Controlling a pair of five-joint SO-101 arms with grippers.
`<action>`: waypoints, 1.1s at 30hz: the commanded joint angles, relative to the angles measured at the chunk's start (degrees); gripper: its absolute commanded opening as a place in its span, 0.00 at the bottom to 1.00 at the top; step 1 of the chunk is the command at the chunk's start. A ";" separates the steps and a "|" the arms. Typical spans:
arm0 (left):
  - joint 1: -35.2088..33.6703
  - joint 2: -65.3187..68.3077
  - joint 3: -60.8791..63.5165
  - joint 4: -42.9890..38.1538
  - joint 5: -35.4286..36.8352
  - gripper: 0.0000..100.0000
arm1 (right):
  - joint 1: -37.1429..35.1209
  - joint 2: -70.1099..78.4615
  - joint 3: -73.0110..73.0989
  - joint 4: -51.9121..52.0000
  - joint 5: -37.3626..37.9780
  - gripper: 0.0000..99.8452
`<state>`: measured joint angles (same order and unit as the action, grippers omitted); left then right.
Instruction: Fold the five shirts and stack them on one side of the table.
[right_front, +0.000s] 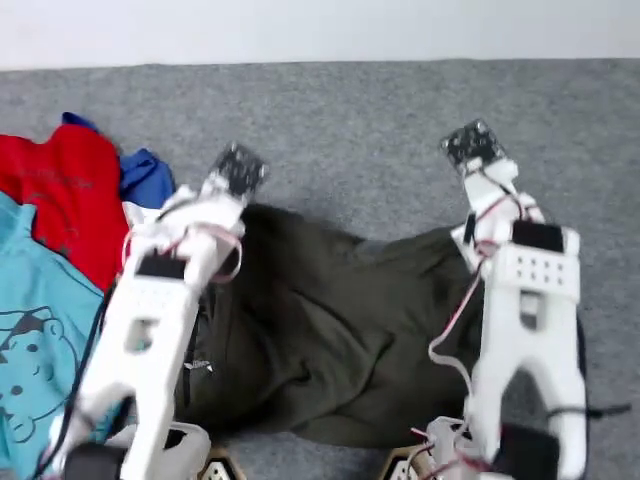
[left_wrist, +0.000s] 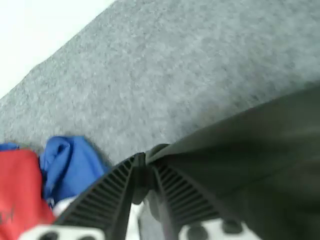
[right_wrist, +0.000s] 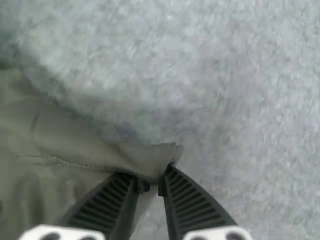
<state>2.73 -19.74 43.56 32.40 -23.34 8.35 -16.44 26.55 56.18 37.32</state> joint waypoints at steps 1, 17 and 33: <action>-0.88 11.25 -14.81 -0.62 0.18 0.00 | -0.75 7.87 -12.13 -0.75 -0.70 0.01; -0.97 61.63 -72.57 19.87 0.18 0.00 | -0.75 56.13 -66.73 11.03 -0.53 0.01; -4.48 96.79 -131.65 47.12 0.00 0.09 | -2.51 84.79 -114.90 26.68 -0.44 0.01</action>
<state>-1.05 76.44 -79.60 75.38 -23.60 6.42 68.92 -82.81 81.58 37.23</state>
